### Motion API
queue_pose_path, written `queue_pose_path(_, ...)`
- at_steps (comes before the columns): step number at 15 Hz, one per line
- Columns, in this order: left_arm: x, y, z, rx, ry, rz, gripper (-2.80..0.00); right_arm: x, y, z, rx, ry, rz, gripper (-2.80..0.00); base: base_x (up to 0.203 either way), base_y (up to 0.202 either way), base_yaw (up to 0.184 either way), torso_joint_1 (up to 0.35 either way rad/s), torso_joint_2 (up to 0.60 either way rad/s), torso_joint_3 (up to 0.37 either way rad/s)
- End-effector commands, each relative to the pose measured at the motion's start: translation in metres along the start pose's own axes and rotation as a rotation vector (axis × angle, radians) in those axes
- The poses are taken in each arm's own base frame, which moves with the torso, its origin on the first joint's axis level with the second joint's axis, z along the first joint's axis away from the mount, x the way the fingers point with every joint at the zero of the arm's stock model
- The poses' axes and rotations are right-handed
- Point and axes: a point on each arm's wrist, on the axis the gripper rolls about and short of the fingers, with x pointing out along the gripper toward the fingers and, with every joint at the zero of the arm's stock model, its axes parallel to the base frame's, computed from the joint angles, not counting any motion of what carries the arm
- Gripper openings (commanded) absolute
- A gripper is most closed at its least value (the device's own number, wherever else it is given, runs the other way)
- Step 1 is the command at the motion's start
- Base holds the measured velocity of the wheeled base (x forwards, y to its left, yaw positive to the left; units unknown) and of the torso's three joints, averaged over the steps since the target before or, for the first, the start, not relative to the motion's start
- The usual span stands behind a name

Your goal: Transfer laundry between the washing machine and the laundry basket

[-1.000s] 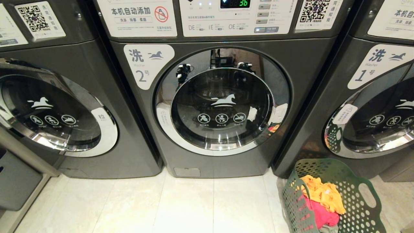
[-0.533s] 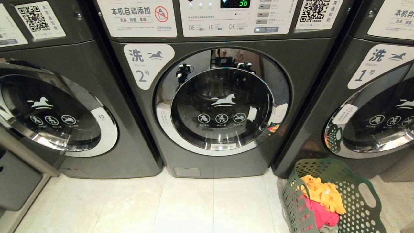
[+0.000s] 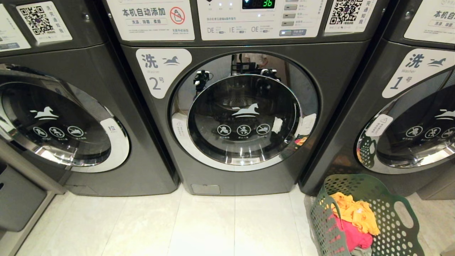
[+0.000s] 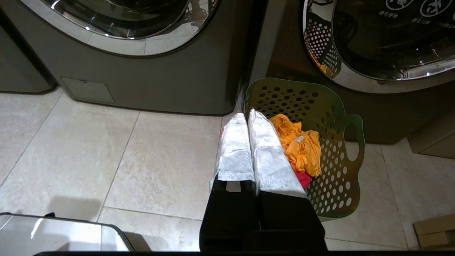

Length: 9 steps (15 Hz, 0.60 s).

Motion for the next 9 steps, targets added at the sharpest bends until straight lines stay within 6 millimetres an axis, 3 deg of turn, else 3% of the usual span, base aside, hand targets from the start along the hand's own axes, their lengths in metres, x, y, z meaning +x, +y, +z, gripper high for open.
queue_pose_path(1,0.0002,-0.0001,-0.0008,0.0,0.001,0.0,-2.8,0.0002,0.0,0.0001,0.002,0.003,0.0,-2.8,0.0,0.0,0.0,0.0,0.0,0.0)
queue_pose_path(9,0.0002,-0.0001,-0.0008,0.0,0.001,0.0,-2.8,0.0013,-0.0001,-0.0004,-0.006,-0.015,-0.011,-2.8,0.0,0.0,0.0,0.0,0.0,0.0)
